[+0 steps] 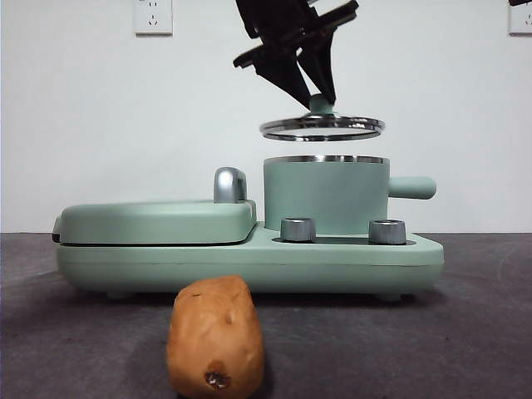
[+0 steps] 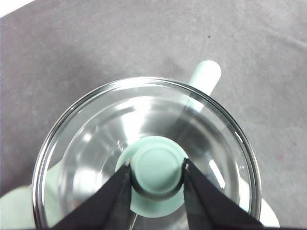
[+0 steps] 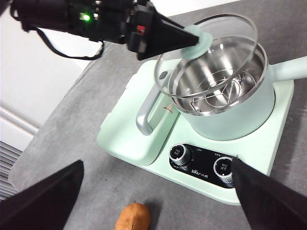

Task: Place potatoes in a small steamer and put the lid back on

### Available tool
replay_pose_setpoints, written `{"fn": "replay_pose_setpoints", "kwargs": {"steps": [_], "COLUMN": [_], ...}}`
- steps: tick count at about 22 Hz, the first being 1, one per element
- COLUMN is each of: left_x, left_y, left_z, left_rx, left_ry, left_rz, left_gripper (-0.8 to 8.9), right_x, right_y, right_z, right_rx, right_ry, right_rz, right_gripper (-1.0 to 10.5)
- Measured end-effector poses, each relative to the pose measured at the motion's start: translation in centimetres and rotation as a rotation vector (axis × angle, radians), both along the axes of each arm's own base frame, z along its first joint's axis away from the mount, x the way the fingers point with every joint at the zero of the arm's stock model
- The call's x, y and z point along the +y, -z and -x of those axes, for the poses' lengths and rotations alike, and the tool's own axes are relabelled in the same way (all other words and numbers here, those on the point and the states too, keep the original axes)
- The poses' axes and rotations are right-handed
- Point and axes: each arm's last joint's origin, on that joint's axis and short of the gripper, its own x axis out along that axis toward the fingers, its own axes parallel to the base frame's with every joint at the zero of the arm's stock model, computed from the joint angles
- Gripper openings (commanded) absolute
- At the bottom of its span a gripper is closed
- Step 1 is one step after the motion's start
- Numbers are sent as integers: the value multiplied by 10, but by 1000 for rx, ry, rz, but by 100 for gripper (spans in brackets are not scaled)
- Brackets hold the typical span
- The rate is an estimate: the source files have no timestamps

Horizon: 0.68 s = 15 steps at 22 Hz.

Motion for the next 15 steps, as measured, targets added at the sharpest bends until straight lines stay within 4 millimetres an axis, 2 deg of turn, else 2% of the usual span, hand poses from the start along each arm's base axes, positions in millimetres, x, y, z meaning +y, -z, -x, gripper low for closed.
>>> {"fn": "replay_pose_setpoints", "kwargs": {"steps": [4, 6, 9, 15], "left_x": [25, 44, 72, 112], "left_y": [-22, -40, -65, -90], "left_z": [10, 19, 29, 38], "left_rx": [18, 18, -1, -38], "left_ry": [-30, -54, -97, -175], "left_rz": [-14, -14, 0, 23], "left_gripper": [26, 26, 26, 26], "right_x": [3, 13, 41, 104], "right_y": [1, 2, 8, 35], "right_z": [0, 2, 4, 0], "right_rx": [-5, -3, 25, 172], "right_ry": [1, -21, -76, -183], "right_rz": [25, 58, 131, 261], "right_gripper": [487, 487, 487, 487]}}
